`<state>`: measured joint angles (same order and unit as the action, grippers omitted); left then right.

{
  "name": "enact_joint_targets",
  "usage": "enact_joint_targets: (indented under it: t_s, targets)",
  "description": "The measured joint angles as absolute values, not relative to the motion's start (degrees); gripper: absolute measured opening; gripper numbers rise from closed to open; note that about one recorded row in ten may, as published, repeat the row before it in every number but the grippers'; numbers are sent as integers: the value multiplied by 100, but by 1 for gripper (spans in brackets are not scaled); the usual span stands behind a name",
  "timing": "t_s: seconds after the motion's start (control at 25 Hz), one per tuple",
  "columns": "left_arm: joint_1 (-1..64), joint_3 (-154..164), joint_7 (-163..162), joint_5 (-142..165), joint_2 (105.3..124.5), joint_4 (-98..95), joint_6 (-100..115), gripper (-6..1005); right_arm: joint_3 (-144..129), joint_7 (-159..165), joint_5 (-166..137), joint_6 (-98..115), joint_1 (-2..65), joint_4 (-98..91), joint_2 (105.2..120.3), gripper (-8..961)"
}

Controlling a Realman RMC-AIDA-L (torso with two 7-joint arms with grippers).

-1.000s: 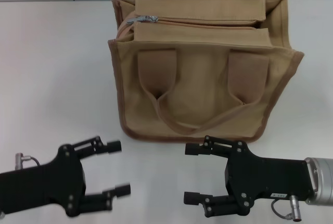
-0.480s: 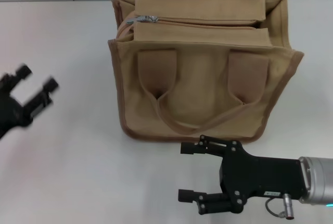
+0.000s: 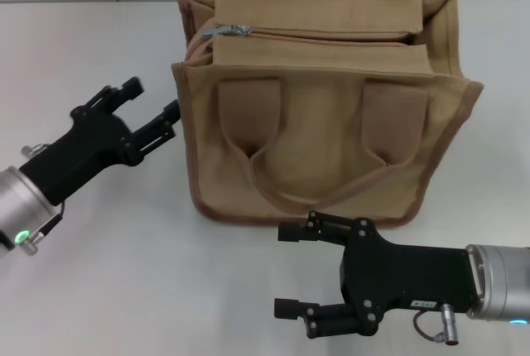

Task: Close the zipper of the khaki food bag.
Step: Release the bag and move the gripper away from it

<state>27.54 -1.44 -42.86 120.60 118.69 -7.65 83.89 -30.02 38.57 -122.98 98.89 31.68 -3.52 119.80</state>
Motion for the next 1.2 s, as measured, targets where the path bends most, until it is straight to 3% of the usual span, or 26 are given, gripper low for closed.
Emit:
enact_joint_targets:
  t_s: [0.52,1.2]
  targets:
    - [3293,-418,-4221,11877,11891,-186,8403,805,-2997,3688,-12295,9798,3124,-220,11979,834]
    - [3192,260,-5413,12041,11841,-1180,9191,796,-2997,3669,-12295,9509,3163,-184,11979,834]
